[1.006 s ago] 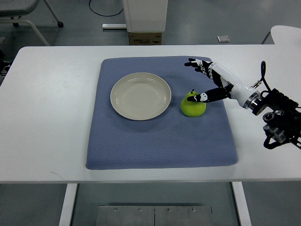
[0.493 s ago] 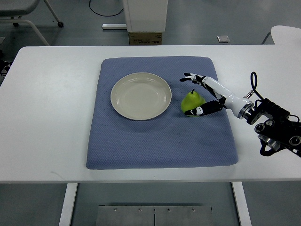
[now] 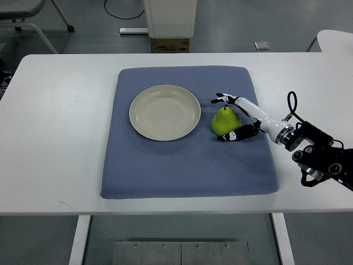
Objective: Place pear on plate with right hand
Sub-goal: 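Close the right hand fingers around the base of the green pear, then lift the pear with the right hand and carry it over the plate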
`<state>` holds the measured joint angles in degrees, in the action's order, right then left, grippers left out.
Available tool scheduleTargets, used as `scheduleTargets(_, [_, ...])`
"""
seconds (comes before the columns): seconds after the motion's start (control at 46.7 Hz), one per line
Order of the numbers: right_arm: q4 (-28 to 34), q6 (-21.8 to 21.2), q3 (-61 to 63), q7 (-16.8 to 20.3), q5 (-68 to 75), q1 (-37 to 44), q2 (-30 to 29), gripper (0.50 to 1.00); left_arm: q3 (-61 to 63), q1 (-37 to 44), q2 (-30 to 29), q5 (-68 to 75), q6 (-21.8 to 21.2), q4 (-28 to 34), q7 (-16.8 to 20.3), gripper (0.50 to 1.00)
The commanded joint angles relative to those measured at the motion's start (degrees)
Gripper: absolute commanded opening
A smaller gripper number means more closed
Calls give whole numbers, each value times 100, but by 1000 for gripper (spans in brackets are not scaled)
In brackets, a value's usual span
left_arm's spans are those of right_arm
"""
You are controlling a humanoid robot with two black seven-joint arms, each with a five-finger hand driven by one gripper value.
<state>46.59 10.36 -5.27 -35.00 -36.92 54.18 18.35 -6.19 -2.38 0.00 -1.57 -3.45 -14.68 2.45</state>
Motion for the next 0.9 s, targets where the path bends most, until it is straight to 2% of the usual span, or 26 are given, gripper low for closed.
scheduleTargets(0.0, [-123, 28, 0, 0, 1, -22, -42, 945, 4, 0, 0, -1, 2, 0, 1, 1000])
scheduleTargets(0.107, [-290, 36, 0, 0, 1, -57, -78, 912, -5, 0, 0, -1, 2, 0, 1, 1000])
scheduleTargets(0.278, [-361, 36, -52, 0, 1, -119, -86, 906, 4, 0, 0, -1, 2, 0, 1, 1000])
scheduleTargets(0.407, [-370, 36, -97, 0, 1, -127, -86, 870, -5, 0, 0, -1, 2, 0, 1, 1000])
scheduleTargets(0.45, [-361, 36, -114, 0, 1, -127, -78, 830, 4, 0, 0, -1, -6, 0, 1, 1000])
scheduleTargets(0.493, [-361, 28, -140, 0, 9, -127, -78, 759, -5, 0, 0, -1, 2, 0, 1, 1000])
scheduleTargets(0.535, [-361, 28, -132, 0, 9, -119, -78, 653, 4, 0, 0, -1, 2, 0, 1, 1000])
scheduleTargets(0.578, [-361, 28, -132, 0, 18, -110, -69, 500, 4, 0, 0, -1, 2, 0, 1, 1000])
scheduleTargets(0.878, [-326, 1, -35, 0, 97, 31, -69, 500, 4, 0, 0, -1, 2, 0, 1, 1000])
